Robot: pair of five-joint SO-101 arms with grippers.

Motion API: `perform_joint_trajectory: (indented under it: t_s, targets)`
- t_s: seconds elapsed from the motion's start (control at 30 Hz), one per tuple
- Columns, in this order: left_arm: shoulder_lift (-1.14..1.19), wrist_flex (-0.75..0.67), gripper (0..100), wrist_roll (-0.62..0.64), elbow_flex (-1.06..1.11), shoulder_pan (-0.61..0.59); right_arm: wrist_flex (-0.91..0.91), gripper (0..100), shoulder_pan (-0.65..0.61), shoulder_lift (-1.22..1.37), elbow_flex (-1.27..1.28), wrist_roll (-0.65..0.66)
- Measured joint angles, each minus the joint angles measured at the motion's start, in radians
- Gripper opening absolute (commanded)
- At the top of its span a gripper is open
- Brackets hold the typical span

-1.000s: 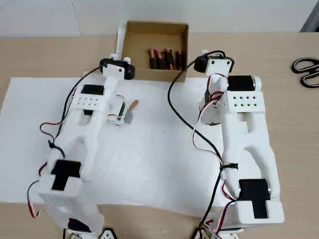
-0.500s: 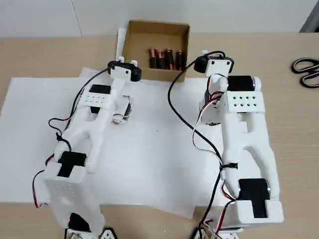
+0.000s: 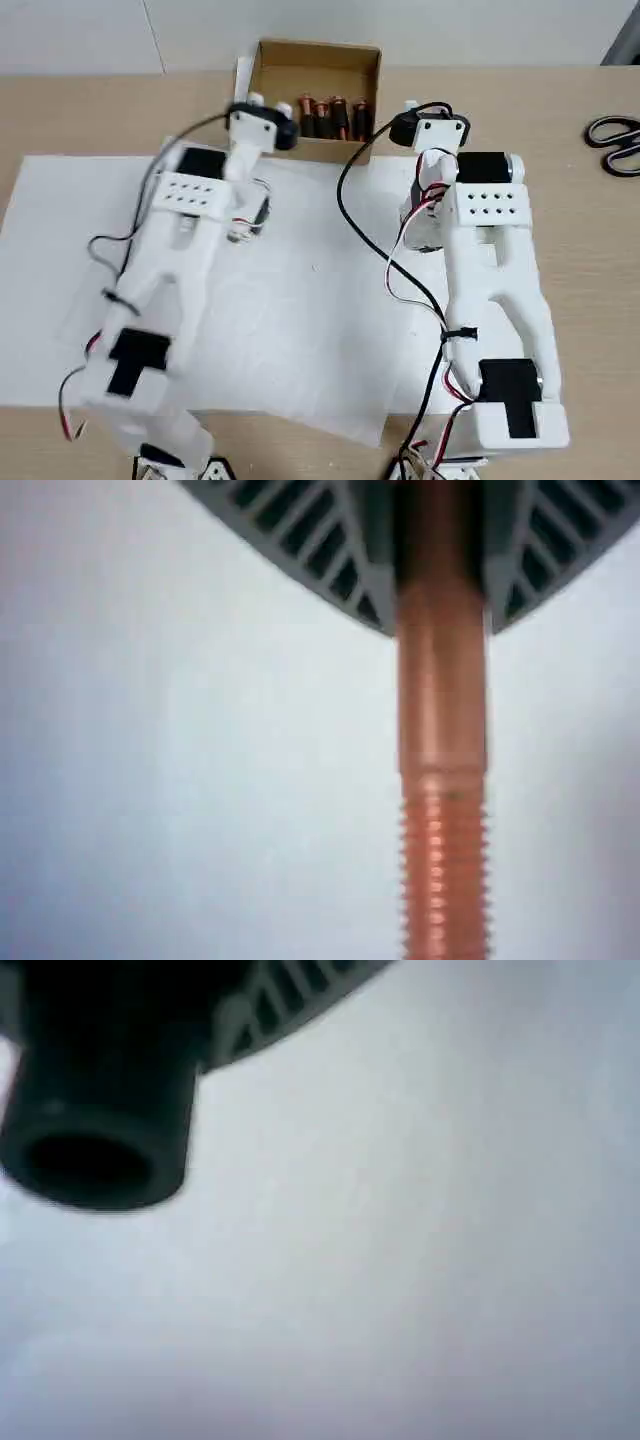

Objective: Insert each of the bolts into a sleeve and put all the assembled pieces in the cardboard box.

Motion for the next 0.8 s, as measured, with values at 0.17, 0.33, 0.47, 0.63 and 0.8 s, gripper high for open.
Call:
perform_joint_trajectory:
  t_s: [0.17,0.33,0.47,0.63,0.8]
  targets:
    - [-0.152,0.138,1,-0.287,0.0,0.005,0.0,0.4,0.003,0.0,0.0,0.003]
    - [-0.196,0.272,1,-0.772,0.0,-0.009,0.0,0.4,0.018,0.0,0.0,0.003]
    - [-0.176,0.276,1,-1.111,-0.002,-0.035,0.0,0.4,0.08,0.0,-0.037,0.006]
    - [-0.048,0.264,1,-1.201,-0.002,-0.035,0.057,0.4,0.13,0.0,-0.097,0.072]
    - [0.083,0.137,6,-1.212,-0.002,-0.035,0.12,0.4,0.132,0.0,-0.175,0.13]
